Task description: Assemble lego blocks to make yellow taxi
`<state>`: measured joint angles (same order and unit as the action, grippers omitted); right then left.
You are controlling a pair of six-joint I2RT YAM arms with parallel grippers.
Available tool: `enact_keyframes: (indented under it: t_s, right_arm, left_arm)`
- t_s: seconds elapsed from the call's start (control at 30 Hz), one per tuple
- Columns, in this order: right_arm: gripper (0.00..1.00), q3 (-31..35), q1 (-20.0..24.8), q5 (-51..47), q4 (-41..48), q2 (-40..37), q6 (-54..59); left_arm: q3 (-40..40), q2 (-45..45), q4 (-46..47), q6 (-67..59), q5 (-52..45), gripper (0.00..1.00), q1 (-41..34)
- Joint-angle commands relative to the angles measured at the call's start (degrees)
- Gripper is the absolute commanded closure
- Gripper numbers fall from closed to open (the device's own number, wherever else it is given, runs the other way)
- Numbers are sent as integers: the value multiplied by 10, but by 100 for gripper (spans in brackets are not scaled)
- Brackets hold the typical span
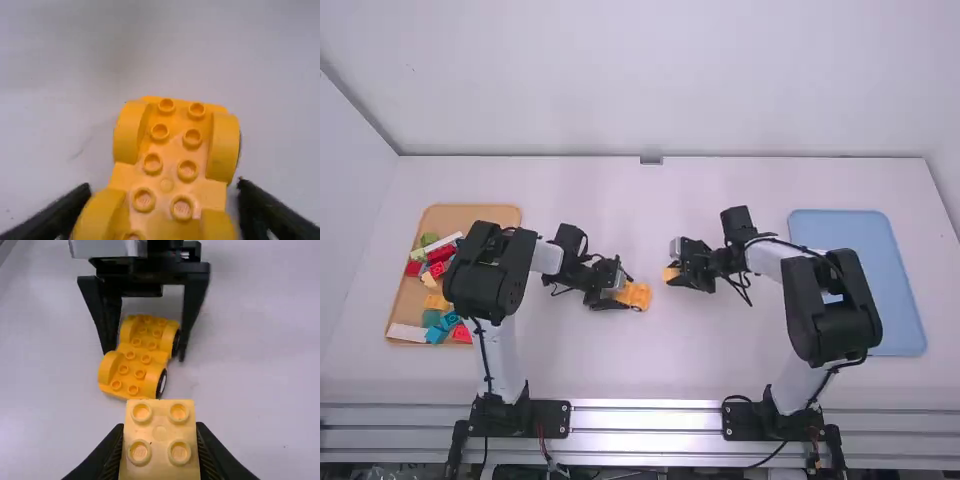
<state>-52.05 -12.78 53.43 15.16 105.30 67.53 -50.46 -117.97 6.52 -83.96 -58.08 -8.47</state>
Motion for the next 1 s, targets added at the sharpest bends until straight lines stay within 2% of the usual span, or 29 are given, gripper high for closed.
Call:
enact_keyframes:
  t_s: [0.0, 0.13, 0.2, 0.37, 0.5, 0.7, 0.97]
  right_arm:
    - [77, -4, -9, -9, -3, -16, -13]
    - [79, 0, -16, -8, -27, -16, -22]
    - [79, 15, -25, -9, -77, -16, -49]
    - [71, 57, -52, -16, -198, -9, -127]
    - [70, 59, -73, -55, -241, 5, -170]
    - [73, 28, -97, -56, -234, 43, -167]
    - [74, -6, -97, -53, -198, 80, -146]
  left_arm:
    - [5, -9, -2, 2, 4, 44, 1]
    - [5, -9, -14, 28, 3, 46, 0]
    - [5, -9, -52, 89, 3, 50, 0]
    - [12, -9, -121, 168, 8, 58, -6]
    - [24, -9, -169, 216, 22, 58, -6]
    - [47, -9, -210, 231, 19, 60, -6]
    - [53, -9, -220, 231, 21, 60, -6]
